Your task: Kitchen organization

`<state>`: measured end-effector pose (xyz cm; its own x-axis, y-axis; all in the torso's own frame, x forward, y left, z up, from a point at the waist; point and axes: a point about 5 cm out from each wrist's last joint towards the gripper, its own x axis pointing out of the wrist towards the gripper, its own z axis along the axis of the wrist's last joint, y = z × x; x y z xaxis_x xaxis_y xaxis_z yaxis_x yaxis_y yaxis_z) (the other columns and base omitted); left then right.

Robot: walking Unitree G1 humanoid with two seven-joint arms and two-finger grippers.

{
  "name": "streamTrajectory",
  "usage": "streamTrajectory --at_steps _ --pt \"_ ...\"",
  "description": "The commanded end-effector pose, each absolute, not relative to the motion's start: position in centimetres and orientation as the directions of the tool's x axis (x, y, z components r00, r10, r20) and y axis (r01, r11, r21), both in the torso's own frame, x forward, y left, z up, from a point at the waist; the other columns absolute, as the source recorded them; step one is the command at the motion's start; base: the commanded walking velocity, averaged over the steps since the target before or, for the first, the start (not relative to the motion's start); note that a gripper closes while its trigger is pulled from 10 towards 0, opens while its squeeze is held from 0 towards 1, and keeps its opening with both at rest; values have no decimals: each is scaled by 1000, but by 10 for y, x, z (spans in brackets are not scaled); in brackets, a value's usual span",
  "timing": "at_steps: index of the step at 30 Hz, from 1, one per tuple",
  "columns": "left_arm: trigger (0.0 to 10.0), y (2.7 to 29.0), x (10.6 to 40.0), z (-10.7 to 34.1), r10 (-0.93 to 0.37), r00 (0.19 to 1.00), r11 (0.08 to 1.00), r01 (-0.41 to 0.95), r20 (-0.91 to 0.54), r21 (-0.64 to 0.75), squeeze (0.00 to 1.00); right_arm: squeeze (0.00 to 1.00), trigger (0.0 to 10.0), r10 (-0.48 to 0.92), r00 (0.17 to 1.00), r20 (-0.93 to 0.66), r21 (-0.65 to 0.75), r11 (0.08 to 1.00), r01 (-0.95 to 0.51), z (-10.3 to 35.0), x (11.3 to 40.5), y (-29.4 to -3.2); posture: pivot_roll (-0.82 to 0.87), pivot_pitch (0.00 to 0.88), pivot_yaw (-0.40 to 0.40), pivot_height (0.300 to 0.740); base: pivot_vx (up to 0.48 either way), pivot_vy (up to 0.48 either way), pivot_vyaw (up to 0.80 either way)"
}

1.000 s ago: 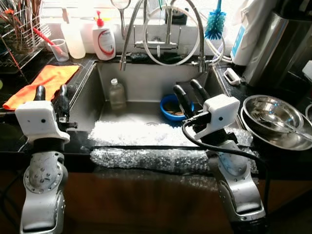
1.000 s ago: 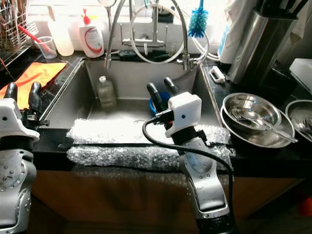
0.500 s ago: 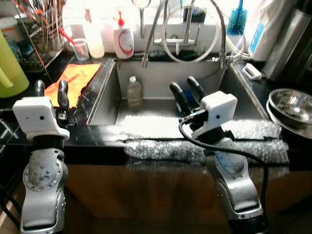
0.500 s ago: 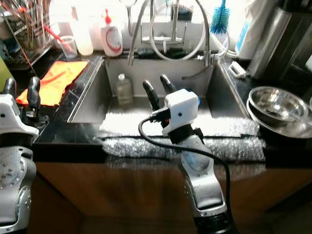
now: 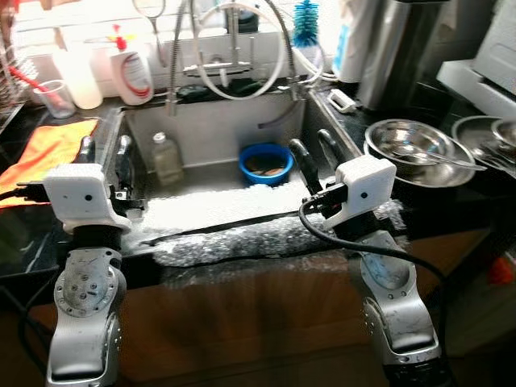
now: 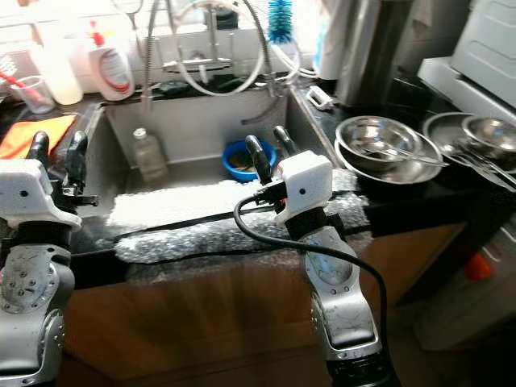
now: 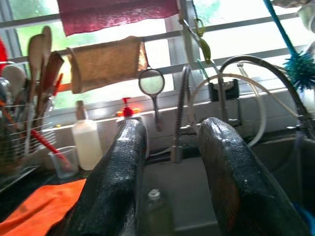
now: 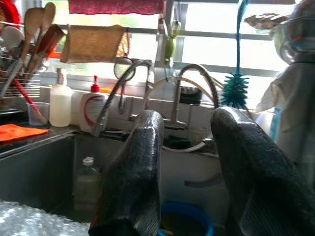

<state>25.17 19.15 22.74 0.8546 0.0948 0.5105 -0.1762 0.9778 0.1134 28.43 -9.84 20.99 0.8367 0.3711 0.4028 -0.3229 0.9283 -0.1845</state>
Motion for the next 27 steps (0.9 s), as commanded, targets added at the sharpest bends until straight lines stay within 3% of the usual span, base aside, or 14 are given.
streamTrajectory --at_steps 1,27 --pt "10000 192 253 229 102 849 978 -182 519 104 0 0 10000 371 828 420 -188 929 -320 214 283 -98 -114 0 62 740 0 0 -788" --pt "10000 190 255 228 105 844 978 -182 525 97 0 0 10000 358 836 416 -196 933 -302 214 284 -100 -117 0 55 740 0 -58 -784"
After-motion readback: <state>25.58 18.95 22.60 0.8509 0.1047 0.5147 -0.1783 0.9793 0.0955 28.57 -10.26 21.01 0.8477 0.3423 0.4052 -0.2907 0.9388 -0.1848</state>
